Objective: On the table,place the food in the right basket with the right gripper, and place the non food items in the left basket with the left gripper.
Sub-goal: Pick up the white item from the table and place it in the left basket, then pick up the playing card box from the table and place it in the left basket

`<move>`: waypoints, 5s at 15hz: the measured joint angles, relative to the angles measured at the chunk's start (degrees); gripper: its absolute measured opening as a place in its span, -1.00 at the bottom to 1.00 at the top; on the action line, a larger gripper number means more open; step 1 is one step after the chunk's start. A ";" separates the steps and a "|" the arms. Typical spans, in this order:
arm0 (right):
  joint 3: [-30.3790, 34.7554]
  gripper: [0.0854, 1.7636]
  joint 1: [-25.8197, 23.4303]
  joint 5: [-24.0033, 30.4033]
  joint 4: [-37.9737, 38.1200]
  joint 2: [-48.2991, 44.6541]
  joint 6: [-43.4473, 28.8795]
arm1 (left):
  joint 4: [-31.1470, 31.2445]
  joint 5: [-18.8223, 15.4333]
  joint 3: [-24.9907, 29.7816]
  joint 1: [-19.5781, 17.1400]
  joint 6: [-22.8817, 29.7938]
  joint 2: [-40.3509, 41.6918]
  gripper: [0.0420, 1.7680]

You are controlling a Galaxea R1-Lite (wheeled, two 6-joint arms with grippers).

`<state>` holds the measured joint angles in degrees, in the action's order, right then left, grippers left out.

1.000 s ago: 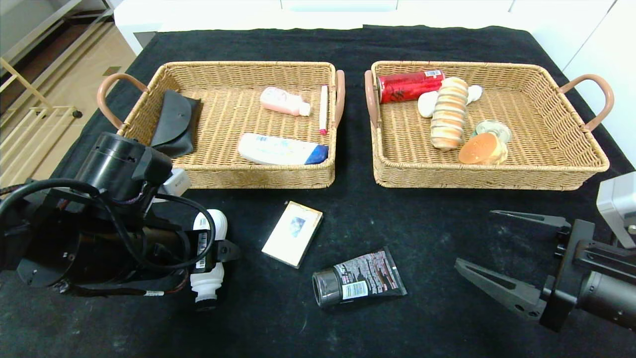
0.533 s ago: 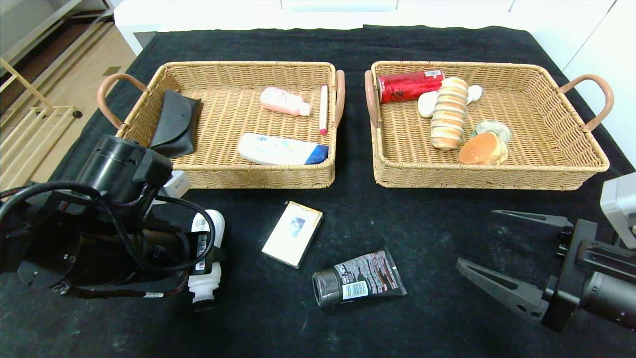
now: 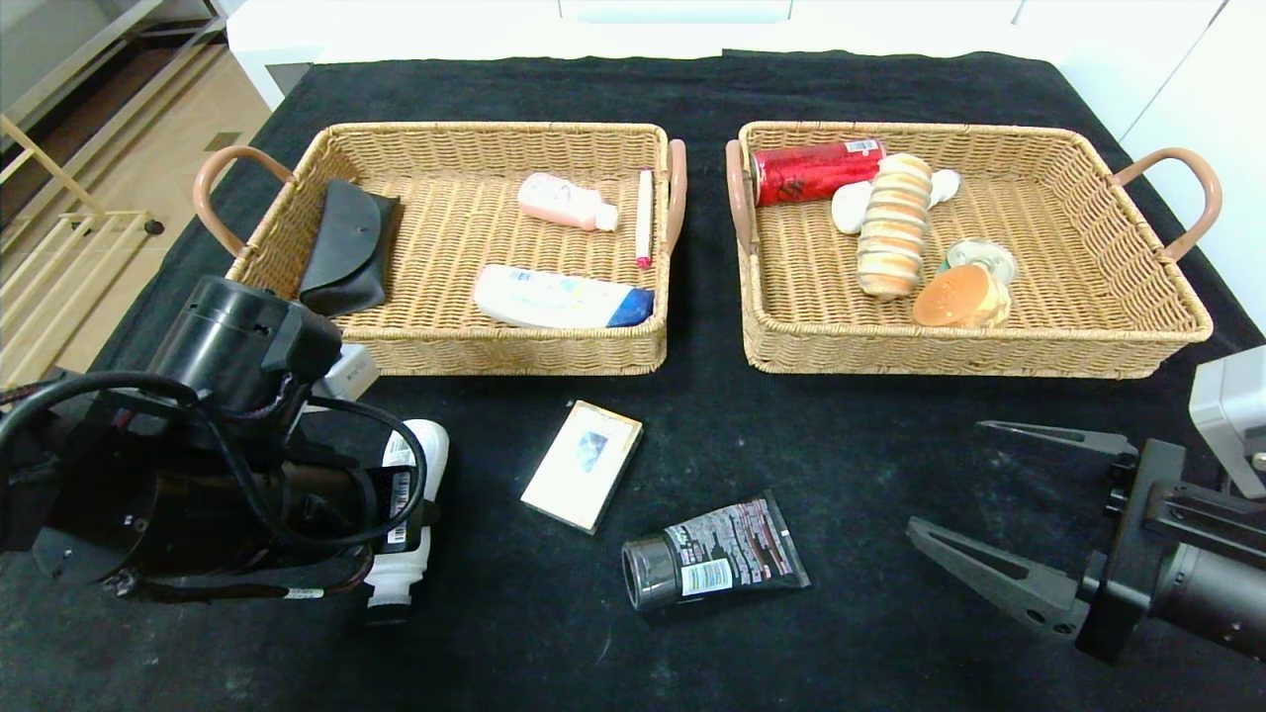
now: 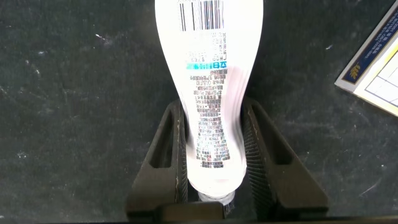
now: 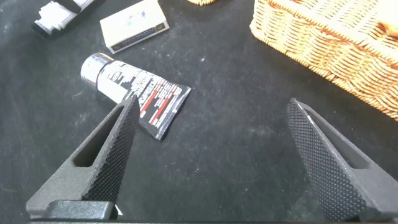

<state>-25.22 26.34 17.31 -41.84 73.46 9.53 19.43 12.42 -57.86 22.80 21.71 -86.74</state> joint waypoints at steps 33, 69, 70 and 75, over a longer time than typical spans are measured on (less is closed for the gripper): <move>-1.10 0.94 -2.80 0.46 0.02 0.11 -0.09 | -4.89 0.52 -37.35 -5.24 -8.24 -9.33 -0.34; -0.84 0.94 -2.71 1.29 0.09 -1.41 -0.11 | 8.01 0.26 -28.38 10.65 -18.85 -4.61 0.88; -0.74 0.94 -2.67 1.29 0.09 -1.44 -0.06 | 8.09 0.20 -27.59 11.68 -19.63 -4.67 0.89; -0.62 0.94 -2.62 1.38 0.09 -1.57 -0.02 | 10.36 0.66 -26.62 14.25 -21.58 -7.58 0.91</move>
<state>-25.84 23.72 18.69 -41.75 71.89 9.51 29.79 13.08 -84.48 37.05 0.13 -94.32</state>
